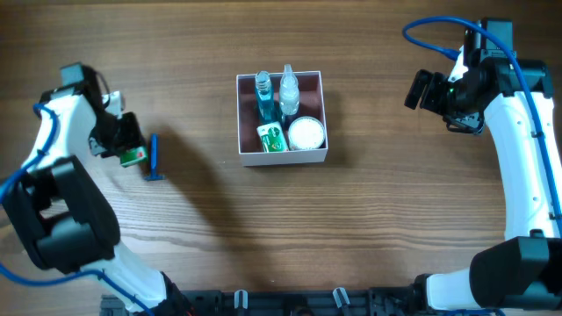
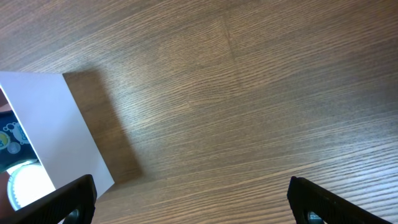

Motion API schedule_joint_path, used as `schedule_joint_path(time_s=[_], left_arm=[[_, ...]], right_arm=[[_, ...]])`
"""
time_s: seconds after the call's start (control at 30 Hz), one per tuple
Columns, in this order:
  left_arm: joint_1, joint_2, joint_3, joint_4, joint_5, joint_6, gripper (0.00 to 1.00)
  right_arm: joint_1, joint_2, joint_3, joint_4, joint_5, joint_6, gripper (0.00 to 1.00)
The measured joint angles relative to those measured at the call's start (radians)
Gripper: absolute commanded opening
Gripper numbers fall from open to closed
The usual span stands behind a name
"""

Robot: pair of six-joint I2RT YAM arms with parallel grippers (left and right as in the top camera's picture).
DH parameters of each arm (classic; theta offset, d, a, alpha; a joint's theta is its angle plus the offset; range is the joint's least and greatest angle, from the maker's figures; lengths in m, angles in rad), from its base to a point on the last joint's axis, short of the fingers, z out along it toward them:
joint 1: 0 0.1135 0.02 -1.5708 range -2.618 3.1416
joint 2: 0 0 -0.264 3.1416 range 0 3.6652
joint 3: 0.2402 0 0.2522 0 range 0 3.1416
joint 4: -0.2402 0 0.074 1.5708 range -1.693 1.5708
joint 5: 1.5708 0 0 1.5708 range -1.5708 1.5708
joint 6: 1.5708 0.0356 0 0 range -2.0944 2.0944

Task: Pack container
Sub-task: 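Lower the second Dettol bar into the box beside the first, release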

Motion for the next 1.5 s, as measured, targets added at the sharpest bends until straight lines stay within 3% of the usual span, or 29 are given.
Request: schedule_joint_path(time_s=[0.23,0.43,0.63,0.77,1.07,1.2,1.23,1.27,1.37,1.43,1.5], left_arm=[[-0.208,-0.169,0.122,-0.169,0.005,-0.109,0.04],[-0.437,-0.248,0.135,-0.161,0.014,-0.228,0.04],[-0.625,-0.227,0.135,-0.049,0.018,-0.351,0.04],[-0.688,-0.201,0.135,0.002,0.023,-0.409,0.04],[-0.695,-0.111,0.135,0.011,0.025,-0.455,0.04],[-0.695,-0.094,0.135,0.016,0.025,-0.462,0.14],[-0.695,-0.091,0.135,0.017,0.025,-0.462,0.19],[-0.695,-0.089,0.135,0.017,0.025,-0.462,0.3],[-0.695,-0.087,0.135,0.018,0.025,-0.462,0.42],[-0.695,-0.087,0.135,0.018,0.025,-0.462,0.57],[-0.695,-0.087,0.135,0.018,0.026,-0.471,0.57]], right_arm=[[0.0,0.0,0.0,0.002,0.0,0.0,1.0],[0.0,0.0,0.0,0.002,0.0,0.0,1.0],[0.0,0.0,0.0,0.003,0.0,0.0,1.0],[0.0,0.0,0.0,0.002,0.0,0.0,1.0],[0.0,0.0,0.0,0.002,0.0,0.0,1.0],[0.0,0.0,0.0,0.002,0.0,0.0,1.0],[0.0,0.0,0.0,0.002,0.0,0.0,1.0],[0.0,0.0,0.0,0.002,0.0,0.0,1.0],[0.0,0.0,0.0,0.002,0.0,0.0,1.0],[0.0,0.0,0.0,0.002,0.0,0.0,1.0],[0.0,0.0,0.0,0.002,0.0,0.0,1.0]])
